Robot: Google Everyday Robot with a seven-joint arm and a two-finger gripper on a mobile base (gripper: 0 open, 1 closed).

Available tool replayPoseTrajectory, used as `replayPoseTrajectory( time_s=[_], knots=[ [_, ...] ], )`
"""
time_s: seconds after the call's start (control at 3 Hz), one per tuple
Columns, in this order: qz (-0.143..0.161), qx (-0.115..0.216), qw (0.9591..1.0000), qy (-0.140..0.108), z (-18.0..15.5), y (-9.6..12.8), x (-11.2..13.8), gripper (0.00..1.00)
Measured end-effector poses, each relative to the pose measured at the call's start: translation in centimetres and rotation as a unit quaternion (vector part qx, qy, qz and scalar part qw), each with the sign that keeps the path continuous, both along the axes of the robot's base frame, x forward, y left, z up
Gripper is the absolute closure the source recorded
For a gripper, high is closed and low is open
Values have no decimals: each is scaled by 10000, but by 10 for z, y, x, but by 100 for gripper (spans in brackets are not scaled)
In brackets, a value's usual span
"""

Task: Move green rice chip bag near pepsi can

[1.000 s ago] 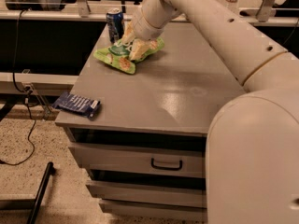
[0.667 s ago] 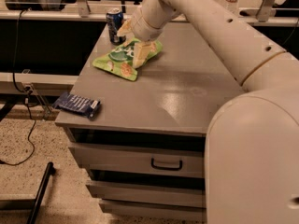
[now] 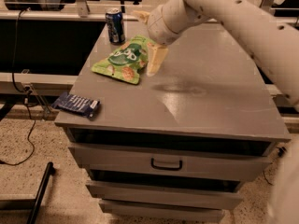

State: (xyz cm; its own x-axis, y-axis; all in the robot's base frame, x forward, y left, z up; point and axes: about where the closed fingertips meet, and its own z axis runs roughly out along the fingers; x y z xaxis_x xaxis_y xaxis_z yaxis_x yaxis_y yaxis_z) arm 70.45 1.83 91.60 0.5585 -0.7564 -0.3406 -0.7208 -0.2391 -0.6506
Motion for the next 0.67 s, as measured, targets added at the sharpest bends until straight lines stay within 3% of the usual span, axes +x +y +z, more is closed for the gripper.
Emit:
replayPoseTrajectory(
  time_s=[0.33,0.67],
  knots=[
    [-389,46,9992,-73,28,-40,-35,0],
    [-388,46,9992,-72,28,-40,-35,0]
  ],
)
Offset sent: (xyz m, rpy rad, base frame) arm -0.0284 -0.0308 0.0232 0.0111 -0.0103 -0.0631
